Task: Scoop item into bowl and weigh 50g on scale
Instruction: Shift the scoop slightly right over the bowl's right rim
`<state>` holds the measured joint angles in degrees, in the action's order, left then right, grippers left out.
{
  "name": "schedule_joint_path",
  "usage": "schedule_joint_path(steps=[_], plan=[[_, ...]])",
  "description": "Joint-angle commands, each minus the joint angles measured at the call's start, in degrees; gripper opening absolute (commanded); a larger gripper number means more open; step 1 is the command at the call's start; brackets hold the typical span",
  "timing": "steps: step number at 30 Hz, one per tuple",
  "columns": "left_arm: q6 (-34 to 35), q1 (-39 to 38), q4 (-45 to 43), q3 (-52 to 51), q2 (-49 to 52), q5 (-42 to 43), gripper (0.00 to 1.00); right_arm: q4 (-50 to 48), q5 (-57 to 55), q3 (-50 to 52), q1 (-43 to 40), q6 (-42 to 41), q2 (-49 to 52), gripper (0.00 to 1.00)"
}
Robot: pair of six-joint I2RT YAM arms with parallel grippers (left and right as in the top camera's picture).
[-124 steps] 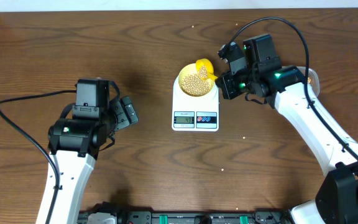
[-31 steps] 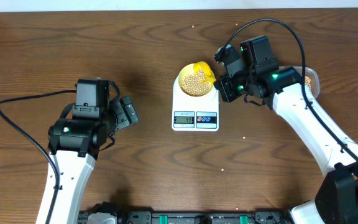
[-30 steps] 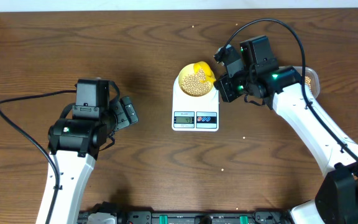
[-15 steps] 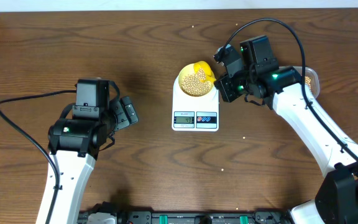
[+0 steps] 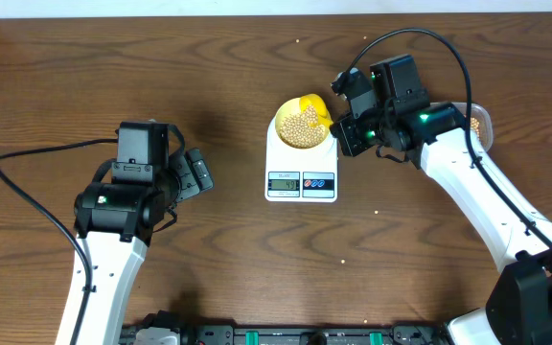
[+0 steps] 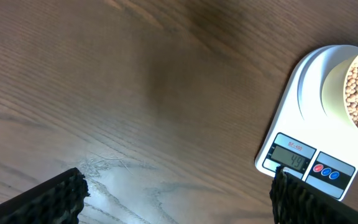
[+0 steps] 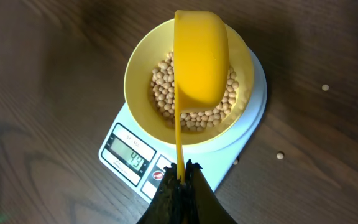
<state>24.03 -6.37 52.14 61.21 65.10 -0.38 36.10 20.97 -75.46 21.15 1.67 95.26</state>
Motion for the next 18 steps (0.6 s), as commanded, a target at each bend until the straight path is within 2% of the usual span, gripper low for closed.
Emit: schedule_joint_path(steps=[1, 18], plan=[[0.1, 0.3, 0.1, 0.6, 0.1, -1.0, 0.96, -0.4, 0.7, 0.2, -0.1, -1.2, 0.5, 0.01], [0.1, 0.3, 0.1, 0.6, 0.1, -1.0, 0.96, 0.2, 0.8, 0.2, 0.0, 2.7, 0.5, 0.01]])
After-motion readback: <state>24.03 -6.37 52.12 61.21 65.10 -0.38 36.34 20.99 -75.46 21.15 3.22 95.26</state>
